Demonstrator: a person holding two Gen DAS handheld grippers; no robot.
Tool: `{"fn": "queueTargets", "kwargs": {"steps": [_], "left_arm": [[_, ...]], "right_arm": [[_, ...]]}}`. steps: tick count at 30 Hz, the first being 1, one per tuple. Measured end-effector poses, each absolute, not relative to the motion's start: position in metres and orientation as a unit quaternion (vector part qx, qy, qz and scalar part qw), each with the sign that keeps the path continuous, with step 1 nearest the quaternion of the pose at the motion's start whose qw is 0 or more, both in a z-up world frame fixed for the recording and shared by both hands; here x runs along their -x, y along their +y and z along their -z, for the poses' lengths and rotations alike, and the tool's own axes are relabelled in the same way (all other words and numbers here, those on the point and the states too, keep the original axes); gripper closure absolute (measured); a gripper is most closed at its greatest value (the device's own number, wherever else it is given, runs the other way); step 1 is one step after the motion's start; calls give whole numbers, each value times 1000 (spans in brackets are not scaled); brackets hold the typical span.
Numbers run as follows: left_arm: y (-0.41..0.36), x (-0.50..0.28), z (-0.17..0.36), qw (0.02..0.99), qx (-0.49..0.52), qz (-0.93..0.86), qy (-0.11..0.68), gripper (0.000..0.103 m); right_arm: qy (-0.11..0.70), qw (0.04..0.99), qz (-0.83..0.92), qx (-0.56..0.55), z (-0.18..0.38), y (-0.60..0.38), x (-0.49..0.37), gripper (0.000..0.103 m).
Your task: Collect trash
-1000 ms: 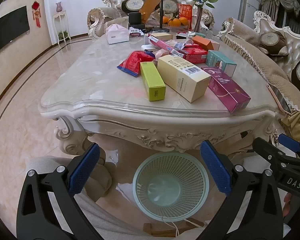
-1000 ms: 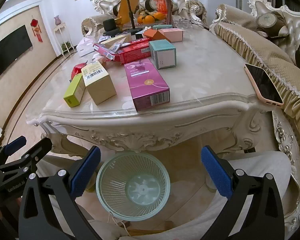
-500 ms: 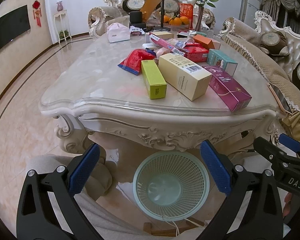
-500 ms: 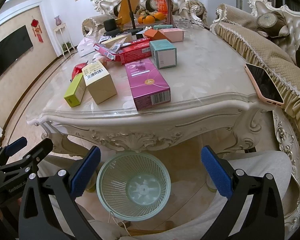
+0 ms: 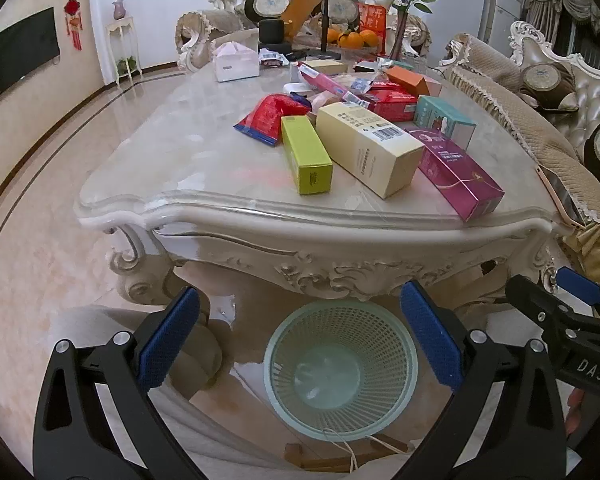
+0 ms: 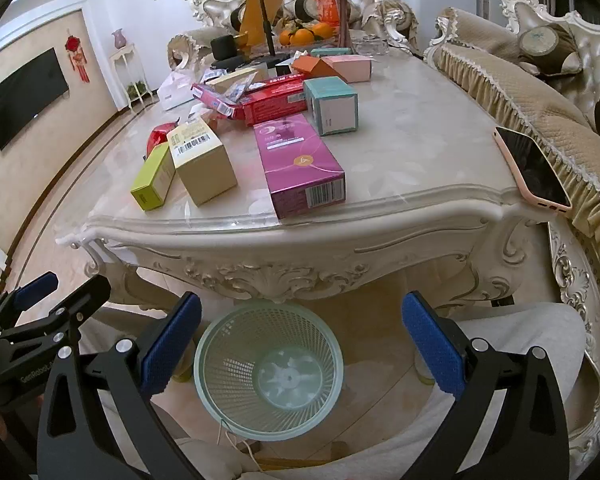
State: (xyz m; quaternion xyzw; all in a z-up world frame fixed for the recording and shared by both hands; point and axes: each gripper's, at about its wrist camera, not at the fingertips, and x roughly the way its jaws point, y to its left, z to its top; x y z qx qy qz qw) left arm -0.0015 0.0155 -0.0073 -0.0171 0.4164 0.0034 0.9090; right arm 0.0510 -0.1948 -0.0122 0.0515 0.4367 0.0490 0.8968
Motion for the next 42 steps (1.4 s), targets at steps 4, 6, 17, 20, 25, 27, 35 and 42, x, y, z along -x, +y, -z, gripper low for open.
{"fn": "queueTargets", "kwargs": {"steps": [4,6,17,20,25,27,35,42], "left_arm": [[13,1,13,907,21,-2,420,6],[13,0,14,906,22,-2,423,6],[17,-43,6,924,43,-22,379,6],[14,-68,11,926,34,-31,375,6],[14,-99,21,923,27,-33,381,6],[14,-105,24,926,21,-35,376,6],[20,-134,39,919,25,-47,391,14],[15,-139,36,922,-10,-42,384,74]], "right_arm": [[439,896,-52,-49,13,-193,-51,7],[440,895,-54,-49,14,-195,-52,7],[397,915,-75,2,9,-198,-98,7],[409,908,-90,-6,16,-200,-121,7],[397,911,-108,36,23,-191,-144,7],[396,910,-114,45,26,-189,-151,7],[393,907,-127,82,32,-180,-172,18],[413,896,-155,55,35,-182,-177,48]]}}
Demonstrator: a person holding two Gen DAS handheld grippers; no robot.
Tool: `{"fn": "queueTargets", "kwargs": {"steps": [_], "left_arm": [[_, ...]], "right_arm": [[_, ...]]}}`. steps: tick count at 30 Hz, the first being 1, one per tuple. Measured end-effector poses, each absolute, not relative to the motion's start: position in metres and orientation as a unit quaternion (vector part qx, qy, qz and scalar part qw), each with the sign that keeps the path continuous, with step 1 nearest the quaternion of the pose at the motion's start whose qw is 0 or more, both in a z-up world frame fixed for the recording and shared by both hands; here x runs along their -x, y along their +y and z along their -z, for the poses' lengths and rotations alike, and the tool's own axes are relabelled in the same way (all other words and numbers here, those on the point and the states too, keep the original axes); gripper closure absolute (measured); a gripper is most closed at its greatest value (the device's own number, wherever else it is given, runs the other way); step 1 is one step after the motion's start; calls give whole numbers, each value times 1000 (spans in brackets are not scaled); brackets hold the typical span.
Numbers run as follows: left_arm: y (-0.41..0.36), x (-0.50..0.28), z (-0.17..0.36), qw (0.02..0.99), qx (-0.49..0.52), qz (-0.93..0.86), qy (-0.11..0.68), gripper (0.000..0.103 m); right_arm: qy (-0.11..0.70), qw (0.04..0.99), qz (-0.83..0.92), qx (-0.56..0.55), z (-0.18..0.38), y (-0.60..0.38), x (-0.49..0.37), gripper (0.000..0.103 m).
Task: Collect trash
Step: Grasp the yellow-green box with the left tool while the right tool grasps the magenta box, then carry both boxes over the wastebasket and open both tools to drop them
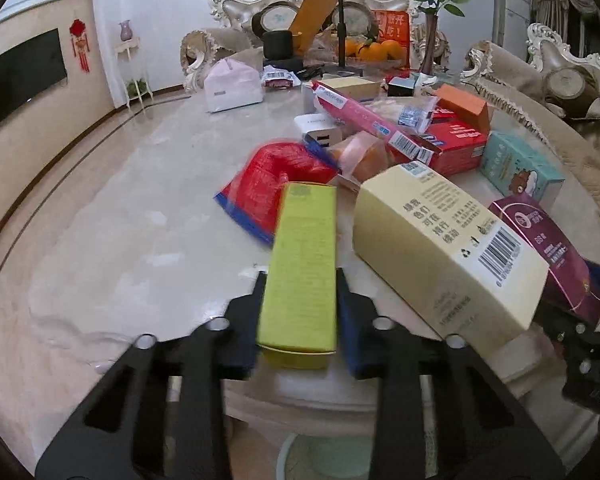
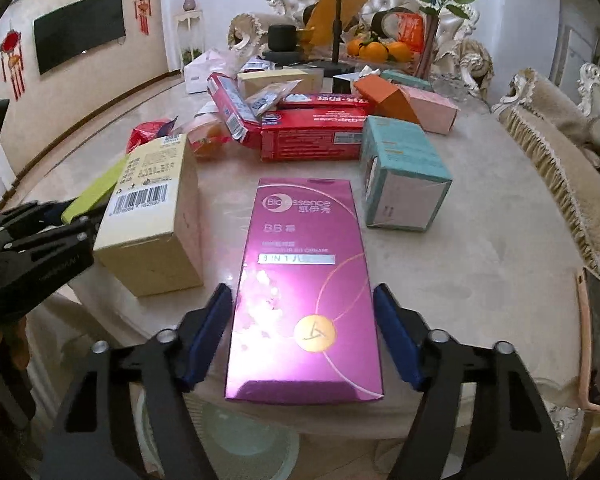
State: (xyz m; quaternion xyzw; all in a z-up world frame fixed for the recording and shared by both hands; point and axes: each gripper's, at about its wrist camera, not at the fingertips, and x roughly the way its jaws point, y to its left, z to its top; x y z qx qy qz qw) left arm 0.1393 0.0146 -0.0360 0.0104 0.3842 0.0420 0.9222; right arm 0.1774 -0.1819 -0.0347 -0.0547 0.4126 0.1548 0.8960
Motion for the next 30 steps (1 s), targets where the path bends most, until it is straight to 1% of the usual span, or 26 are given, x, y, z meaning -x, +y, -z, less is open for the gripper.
{"fn": "queueTargets", "kwargs": {"steps": [5,8,11,13,15,17,20,24,27,28,29,30], "left_arm": [[25,-136,33,923,14,-30,384,74],[35,-121,20,926,31,-11,375,74],[42,-85,4,927,32,35,372,74],[43,-56,-1,923,29,69,378,74],[44,-32,1,915,31,95,391,74],[40,-9,12,904,30,112,412,74],[23,1,44,883,13,121,453,74],[0,-19,105,837,2,137,530,74],[-7,-35,133,815,-9,139,562,74],[-9,-42,143,806,-16,133,576,65],[-10,-46,151,802,-22,125,583,32],[-9,-48,154,803,-24,119,584,21]], "right_arm": [[417,891,-178,33,29,-182,-173,48],[399,900,-172,27,13,-190,-155,48],[397,899,-183,11,-1,-205,-123,48],[412,888,-204,-3,-3,-215,-103,48],[444,866,-229,-14,4,-222,-77,48],[487,836,-253,-18,23,-221,-56,48],[531,807,-257,-17,55,-211,-54,48],[577,778,-248,9,102,-186,-76,48],[593,766,-246,33,127,-168,-88,48],[594,766,-241,38,133,-167,-90,46],[595,768,-231,52,139,-164,-93,33],[592,771,-224,64,143,-162,-94,19]]}}
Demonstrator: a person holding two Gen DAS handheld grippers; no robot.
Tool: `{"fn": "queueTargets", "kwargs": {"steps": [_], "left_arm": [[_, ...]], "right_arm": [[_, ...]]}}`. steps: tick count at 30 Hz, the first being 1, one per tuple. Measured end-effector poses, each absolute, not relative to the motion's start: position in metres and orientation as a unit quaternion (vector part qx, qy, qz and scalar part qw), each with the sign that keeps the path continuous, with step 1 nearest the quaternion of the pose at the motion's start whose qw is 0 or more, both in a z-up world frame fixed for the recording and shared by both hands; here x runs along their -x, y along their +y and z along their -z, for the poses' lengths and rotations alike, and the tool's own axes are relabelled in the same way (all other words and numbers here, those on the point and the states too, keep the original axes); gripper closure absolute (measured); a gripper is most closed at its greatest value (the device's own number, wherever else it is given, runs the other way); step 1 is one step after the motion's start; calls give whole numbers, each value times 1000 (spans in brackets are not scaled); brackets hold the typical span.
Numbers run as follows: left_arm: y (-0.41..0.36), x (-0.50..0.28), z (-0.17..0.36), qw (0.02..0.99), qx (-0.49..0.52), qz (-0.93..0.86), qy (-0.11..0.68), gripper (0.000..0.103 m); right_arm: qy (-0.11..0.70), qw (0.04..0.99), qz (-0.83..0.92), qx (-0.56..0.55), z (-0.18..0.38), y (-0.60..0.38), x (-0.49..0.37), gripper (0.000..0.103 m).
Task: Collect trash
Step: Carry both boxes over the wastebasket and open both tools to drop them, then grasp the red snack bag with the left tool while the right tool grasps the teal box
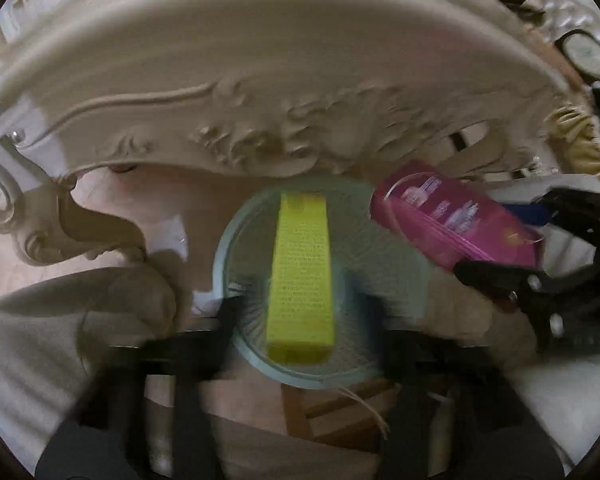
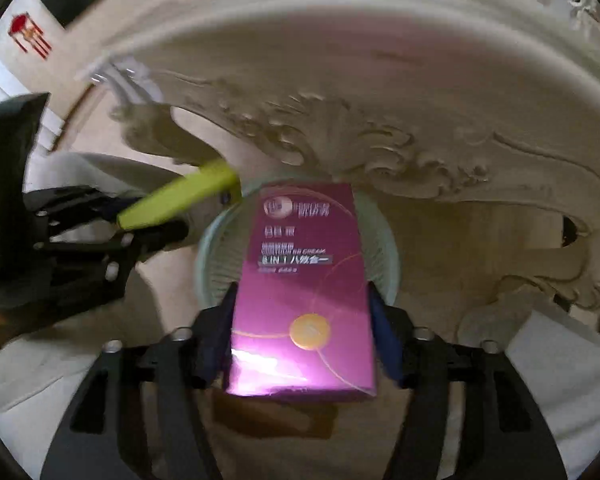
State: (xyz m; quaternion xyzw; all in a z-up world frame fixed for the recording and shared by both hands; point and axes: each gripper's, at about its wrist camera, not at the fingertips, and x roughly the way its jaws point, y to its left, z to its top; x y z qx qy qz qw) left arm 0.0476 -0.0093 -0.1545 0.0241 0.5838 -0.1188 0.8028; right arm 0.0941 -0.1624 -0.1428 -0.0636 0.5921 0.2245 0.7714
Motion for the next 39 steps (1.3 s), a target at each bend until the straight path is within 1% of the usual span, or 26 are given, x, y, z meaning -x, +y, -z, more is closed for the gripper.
{"fn": "queueTargets", "kwargs": {"steps": [2,4,7,9,10,13,16,18,21,26,29,33,39], "left_arm": [[-6,-47,157,815,-26,111,568,17],[-5,-45,156,822,-34,96,561,10],[-2,-38,144,842,-29,99,530,7],[4,-31,131,855,-21,106,507,7],[7,-27,120,862,-17,106,496,7],[20,-22,85,878,-5,107,466,7],[39,-30,46,898,25,133,419,7],[48,-49,28,911,-1,114,395,7],[57,-84,15,925,-39,64,372,7],[67,-158,11,928,-32,56,367,7],[67,-185,12,929,-39,56,364,7],[66,-207,19,926,-52,61,370,7],[61,-228,31,917,-73,70,385,7]], "right_arm": [[585,777,-221,76,145,-163,-90,18],[581,781,-215,77,145,-166,-88,18],[551,806,-205,74,128,-177,-82,18],[518,828,-201,77,110,-181,-74,9],[503,836,-202,77,100,-181,-72,7],[482,848,-210,69,71,-191,-68,7],[426,880,-210,24,27,-208,-78,7],[393,898,-201,11,6,-218,-93,7],[365,919,-150,24,-11,-227,-131,7],[372,922,-108,-2,-8,-238,-213,7],[386,917,-97,22,2,-236,-253,7],[403,910,-94,22,16,-232,-269,8],[416,904,-102,18,23,-228,-275,7]]}}
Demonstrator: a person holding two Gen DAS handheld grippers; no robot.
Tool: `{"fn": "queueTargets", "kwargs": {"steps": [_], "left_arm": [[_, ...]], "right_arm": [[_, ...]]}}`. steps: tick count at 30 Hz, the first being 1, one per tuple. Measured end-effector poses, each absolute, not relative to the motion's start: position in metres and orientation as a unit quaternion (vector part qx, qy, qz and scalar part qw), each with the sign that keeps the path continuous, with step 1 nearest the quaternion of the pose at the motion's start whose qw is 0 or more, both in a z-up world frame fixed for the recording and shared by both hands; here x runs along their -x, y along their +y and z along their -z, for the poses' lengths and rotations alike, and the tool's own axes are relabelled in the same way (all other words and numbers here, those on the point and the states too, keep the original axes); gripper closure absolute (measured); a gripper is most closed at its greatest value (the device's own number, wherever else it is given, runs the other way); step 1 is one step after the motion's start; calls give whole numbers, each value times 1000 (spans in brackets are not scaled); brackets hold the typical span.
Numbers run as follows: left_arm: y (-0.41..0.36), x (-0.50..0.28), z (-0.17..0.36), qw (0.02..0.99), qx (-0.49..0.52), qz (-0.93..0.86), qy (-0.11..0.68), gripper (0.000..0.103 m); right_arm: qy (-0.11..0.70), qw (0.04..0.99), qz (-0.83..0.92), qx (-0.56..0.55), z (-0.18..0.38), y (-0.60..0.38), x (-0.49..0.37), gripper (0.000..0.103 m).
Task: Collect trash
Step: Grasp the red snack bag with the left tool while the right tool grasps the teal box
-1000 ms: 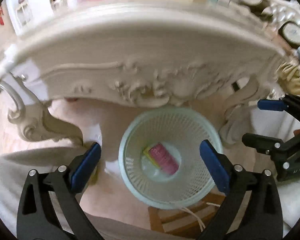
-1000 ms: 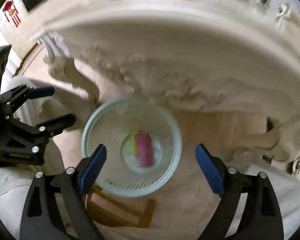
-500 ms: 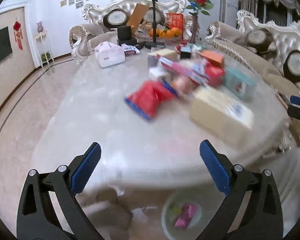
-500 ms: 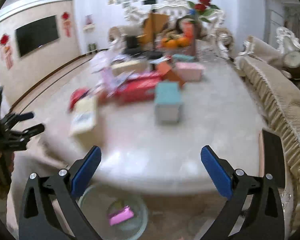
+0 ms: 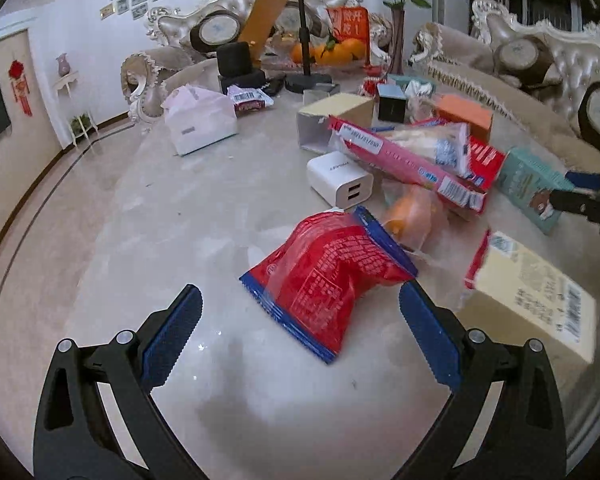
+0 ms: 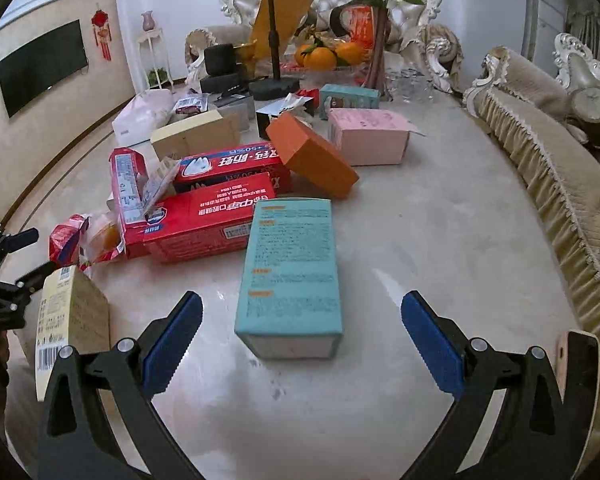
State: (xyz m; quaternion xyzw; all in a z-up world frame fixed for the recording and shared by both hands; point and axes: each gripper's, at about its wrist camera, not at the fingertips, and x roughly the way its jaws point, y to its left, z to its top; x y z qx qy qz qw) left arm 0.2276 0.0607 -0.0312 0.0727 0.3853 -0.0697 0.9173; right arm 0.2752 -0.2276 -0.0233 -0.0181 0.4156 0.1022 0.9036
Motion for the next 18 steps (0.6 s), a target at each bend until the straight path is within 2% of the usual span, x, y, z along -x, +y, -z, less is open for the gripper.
{"fn": "queueTargets", "kwargs": {"steps": [13,15,16,17,18], "left_arm": [[57,-254,44,901,-79,69,422,7],[59,-255,46,896,-71,69,433,11],[62,-256,45,894,-54,75,438,20],[64,-256,44,896,-48,72,437,34],[65,-258,43,897,-47,67,434,44]], "right_arm": [[434,894,-106,40,34,-222,-296,9],[439,891,-108,41,36,-221,-297,9],[441,890,-111,40,36,-220,-297,9],[444,888,-115,38,38,-220,-297,16],[450,884,-122,33,40,-220,-298,31]]}}
